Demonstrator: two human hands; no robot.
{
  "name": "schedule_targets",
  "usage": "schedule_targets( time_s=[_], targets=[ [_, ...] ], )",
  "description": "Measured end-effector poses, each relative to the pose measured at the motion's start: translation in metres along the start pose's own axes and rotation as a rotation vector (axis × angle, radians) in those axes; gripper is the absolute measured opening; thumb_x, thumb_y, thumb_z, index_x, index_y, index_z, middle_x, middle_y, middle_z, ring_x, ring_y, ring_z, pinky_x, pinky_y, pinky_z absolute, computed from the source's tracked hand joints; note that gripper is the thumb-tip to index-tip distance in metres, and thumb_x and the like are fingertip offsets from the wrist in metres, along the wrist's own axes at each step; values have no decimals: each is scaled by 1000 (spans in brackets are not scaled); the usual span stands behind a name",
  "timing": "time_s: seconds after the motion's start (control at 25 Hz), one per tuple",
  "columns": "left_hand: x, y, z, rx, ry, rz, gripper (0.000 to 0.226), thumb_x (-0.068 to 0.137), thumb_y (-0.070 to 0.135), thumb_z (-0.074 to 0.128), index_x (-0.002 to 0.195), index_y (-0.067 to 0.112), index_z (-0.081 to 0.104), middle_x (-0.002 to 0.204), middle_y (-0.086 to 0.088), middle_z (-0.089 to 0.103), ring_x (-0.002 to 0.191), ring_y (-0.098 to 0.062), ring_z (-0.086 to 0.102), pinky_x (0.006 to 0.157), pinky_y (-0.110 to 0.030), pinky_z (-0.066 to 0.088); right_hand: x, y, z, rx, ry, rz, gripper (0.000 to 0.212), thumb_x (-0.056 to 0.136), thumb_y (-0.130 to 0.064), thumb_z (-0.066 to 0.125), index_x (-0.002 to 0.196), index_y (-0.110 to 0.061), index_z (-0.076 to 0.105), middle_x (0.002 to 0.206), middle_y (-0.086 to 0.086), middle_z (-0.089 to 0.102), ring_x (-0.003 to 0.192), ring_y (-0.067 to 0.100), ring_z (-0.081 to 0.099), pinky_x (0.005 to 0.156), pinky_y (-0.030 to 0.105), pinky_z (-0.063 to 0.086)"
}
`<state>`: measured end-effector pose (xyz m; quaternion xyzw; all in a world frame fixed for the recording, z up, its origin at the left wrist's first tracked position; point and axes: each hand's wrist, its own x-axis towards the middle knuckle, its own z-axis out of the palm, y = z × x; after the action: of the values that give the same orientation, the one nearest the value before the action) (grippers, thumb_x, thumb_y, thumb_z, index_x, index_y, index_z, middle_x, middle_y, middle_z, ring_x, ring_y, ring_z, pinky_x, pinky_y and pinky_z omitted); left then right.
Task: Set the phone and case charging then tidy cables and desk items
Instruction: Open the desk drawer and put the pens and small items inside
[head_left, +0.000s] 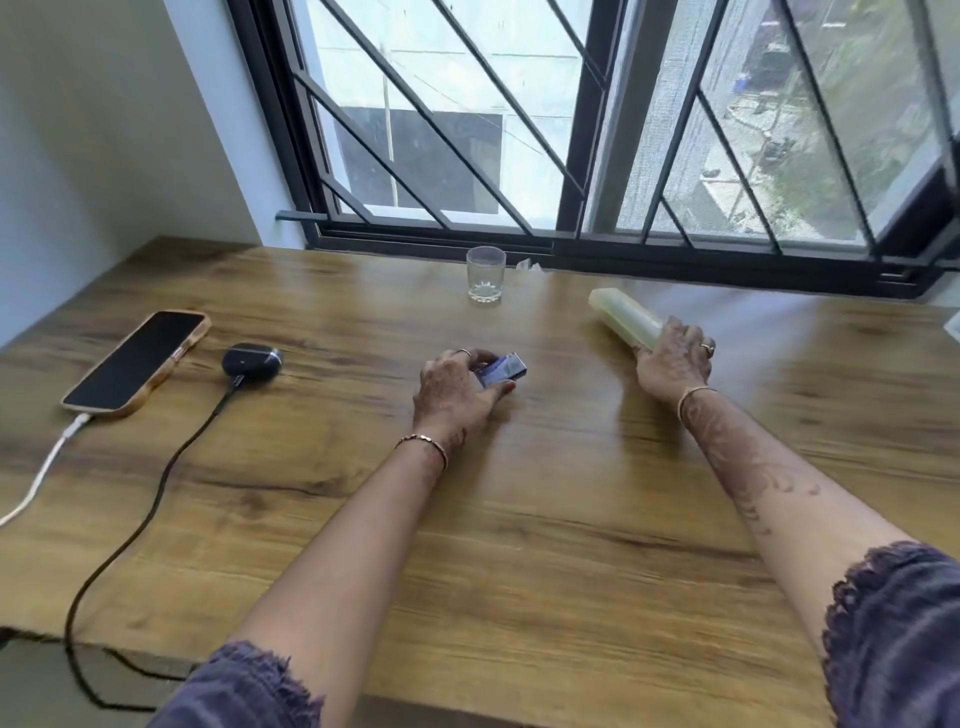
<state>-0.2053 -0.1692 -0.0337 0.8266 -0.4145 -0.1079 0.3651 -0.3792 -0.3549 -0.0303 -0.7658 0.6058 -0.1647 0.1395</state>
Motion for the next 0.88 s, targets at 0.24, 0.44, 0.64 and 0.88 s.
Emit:
schedule_targets(
  time_s=[0.24,0.44,0.64,0.88],
  targets=[
    [-73,60,16,-48,-86,53,37,73,41,75,108,29,66,110,-1,66,107,-25,57,91,-39,49,-110,39,-31,136,73,-49,62,93,-31,54,141,-3,28,135,22,36,124,39,33,103,45,29],
    [-168,101,26,-45,-141,95,37,76,42,72,109,28,64,109,-2,66,103,-25,57,89,-40,49,-241,98,-61,203,90,-29,68,93,-31,52,148,-7,21,144,17,30,132,36,25,110,45,20],
    [-272,117,41,-65,-219,78,37,73,36,77,108,26,66,109,-4,67,103,-23,60,90,-38,50,-347,173,-93,186,76,-7,69,92,-28,56,148,-8,22,143,15,31,132,36,27,109,46,22],
    [-376,114,58,-77,-332,4,30,57,57,69,86,56,59,100,12,67,100,-18,61,88,-44,52,-420,237,-113,180,36,-15,62,91,-28,56,145,-12,29,141,12,33,129,33,31,105,42,25]
  ],
)
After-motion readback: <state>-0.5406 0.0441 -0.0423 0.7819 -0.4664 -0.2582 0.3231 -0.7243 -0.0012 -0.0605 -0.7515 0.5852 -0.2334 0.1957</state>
